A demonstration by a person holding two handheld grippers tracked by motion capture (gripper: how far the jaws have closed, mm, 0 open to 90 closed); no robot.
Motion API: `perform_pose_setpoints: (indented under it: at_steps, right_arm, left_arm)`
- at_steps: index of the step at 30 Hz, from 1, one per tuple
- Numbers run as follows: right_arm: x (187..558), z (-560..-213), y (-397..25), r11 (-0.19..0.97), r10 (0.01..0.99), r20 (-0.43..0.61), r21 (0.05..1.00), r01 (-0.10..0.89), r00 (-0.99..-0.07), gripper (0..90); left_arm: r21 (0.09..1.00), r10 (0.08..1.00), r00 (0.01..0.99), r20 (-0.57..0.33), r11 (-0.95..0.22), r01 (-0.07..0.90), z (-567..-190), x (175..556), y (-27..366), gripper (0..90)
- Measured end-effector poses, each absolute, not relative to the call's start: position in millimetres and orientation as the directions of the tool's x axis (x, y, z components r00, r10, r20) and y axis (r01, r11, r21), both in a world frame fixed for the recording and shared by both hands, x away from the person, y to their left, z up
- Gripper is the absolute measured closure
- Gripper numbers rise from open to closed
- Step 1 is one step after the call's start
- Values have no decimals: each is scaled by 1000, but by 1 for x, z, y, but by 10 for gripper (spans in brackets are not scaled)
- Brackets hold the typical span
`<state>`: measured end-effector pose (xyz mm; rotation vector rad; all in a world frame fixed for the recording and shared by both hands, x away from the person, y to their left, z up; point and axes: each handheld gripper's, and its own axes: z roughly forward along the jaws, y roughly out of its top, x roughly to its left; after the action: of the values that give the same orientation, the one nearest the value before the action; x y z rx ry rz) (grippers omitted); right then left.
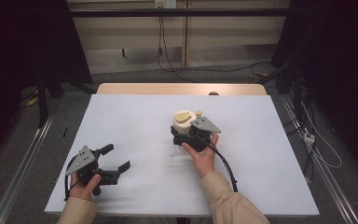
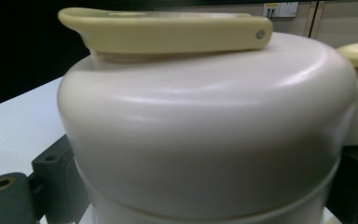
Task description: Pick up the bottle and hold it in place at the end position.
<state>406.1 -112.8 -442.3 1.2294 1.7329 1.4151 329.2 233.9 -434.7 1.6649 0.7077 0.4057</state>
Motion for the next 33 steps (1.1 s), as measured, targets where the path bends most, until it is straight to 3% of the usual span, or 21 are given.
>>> perform_pose_setpoints:
  at_steps: [33]
  right_arm:
    - [424,-454,-108,-10,918,134,949,316,-374,67]
  left_arm:
    - [968,651,750,-117,-94,233,-435,329,234,43]
